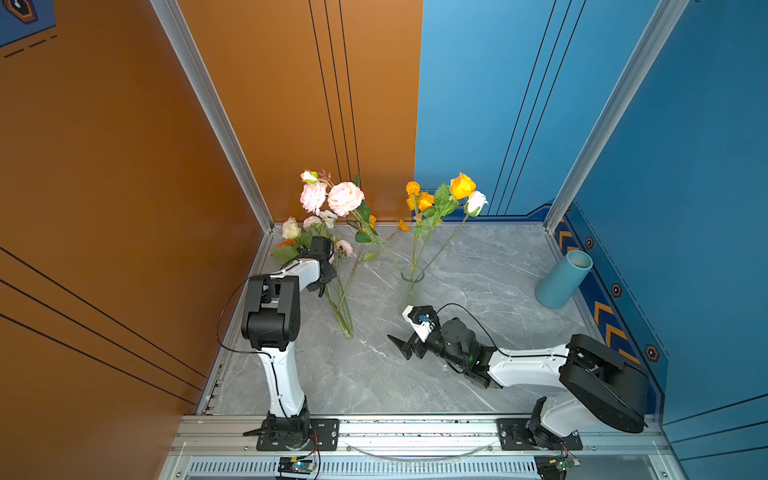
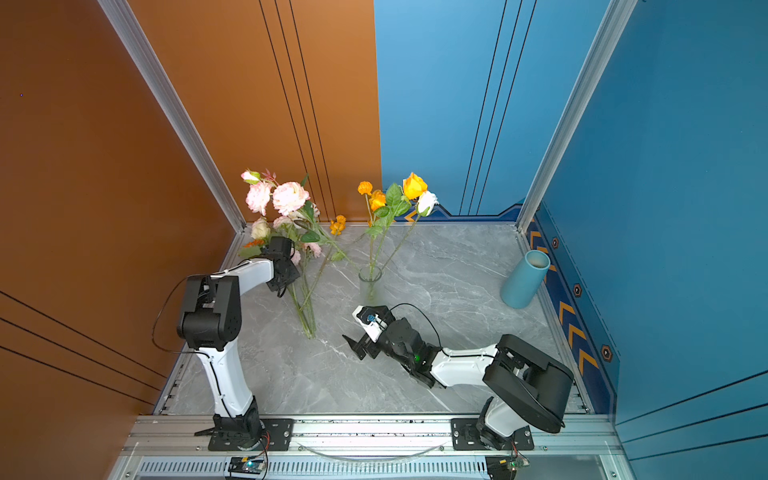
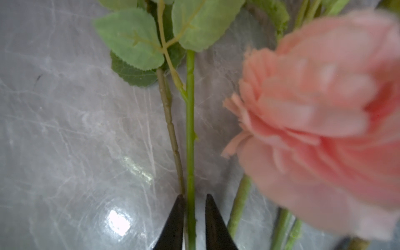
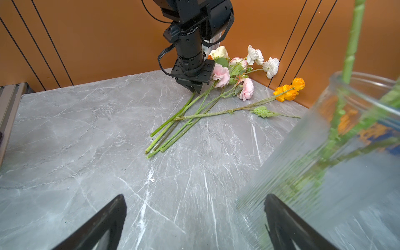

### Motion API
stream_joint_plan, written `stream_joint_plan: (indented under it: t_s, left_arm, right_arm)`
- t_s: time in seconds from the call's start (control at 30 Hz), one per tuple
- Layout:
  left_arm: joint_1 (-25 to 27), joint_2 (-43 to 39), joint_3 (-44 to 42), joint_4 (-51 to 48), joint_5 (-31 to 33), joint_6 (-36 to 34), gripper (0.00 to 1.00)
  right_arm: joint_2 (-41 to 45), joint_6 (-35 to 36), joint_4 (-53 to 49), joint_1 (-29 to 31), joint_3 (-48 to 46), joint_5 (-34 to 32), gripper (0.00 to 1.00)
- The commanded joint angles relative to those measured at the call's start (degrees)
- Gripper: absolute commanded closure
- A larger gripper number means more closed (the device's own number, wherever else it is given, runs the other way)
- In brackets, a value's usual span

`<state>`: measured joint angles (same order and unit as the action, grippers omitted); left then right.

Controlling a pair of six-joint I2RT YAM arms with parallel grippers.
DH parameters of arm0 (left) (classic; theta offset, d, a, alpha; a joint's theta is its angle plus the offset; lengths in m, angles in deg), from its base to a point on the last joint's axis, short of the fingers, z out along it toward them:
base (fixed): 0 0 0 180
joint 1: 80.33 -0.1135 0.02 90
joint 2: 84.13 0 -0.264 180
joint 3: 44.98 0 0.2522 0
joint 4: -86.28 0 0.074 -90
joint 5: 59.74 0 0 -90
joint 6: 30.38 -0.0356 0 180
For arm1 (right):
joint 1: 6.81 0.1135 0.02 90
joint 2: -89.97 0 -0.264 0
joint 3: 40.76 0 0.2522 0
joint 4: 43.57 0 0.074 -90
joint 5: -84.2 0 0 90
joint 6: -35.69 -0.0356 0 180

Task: Arrange the flowers into the vase
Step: 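Lower the left gripper onto a green stem in the pile and close, then lift the pale yellow rose by its stem with the left gripper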

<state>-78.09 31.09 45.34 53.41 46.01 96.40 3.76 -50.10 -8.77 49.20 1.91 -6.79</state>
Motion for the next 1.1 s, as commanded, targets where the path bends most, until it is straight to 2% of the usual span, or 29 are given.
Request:
stream_joint_plan:
  t_s: [0.0, 0.2, 0.6, 0.83, 1.07]
  left_arm:
    - [-0.6, 1.4, 0.7, -2.3, -0.7, -0.5, 0.80]
    - [-0.8, -0.5, 0.0, -2.4, -0.8, -0.6, 1.00]
    - [-0.9, -21.1, -7.5, -5.1, 2.0, -6.6, 1.00]
    - [-0.9, -33.1, -13.4, -5.7, 1.9, -6.6, 1.00]
    - [0.8, -54.2, -23.0, -5.3, 5.9, -7.1, 1.00]
  right_arm:
    - [1.0, -1.0, 1.0, -0.5, -0.3, 1.1, 0.00]
    - [0.9, -1.3, 1.1, -0.6, -0.4, 1.3, 0.00]
    - [1.7, -2.9, 1.8, -1.3, -0.9, 2.0, 0.00]
    - [2.1, -4.3, 2.9, -2.9, -1.7, 2.6, 0.00]
    - [3.0, -4.9, 3.5, -3.6, -2.3, 3.1, 0.00]
